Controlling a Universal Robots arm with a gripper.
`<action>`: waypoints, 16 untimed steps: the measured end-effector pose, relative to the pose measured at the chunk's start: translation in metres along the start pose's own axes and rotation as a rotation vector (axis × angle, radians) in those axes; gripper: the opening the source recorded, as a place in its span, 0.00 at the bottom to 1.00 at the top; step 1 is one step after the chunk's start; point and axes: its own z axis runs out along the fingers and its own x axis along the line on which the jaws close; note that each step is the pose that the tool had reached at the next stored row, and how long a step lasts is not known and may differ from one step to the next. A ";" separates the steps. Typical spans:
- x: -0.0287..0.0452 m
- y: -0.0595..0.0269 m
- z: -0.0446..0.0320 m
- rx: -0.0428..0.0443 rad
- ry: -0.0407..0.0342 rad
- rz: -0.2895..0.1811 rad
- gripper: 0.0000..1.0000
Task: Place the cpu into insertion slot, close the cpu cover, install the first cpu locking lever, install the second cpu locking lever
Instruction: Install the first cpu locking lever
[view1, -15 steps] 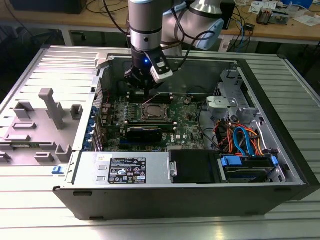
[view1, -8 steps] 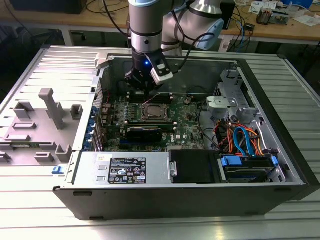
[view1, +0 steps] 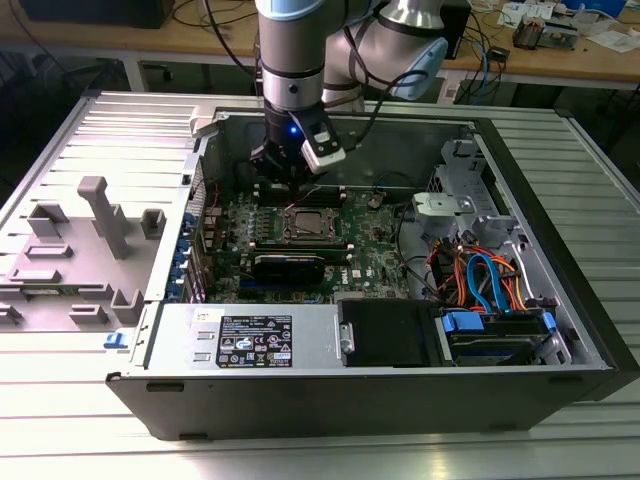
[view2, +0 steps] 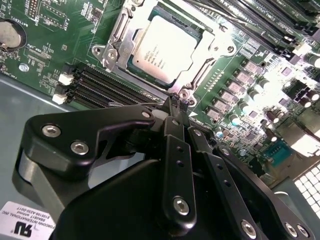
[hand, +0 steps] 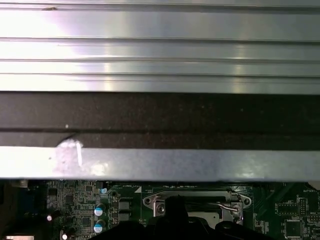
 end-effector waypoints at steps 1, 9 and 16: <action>0.0000 0.0001 0.0007 0.0000 -0.0001 0.000 0.11; -0.0017 0.0025 0.0040 -0.0001 0.0000 0.000 0.11; -0.0052 0.0054 0.0063 0.0003 -0.0001 0.007 0.11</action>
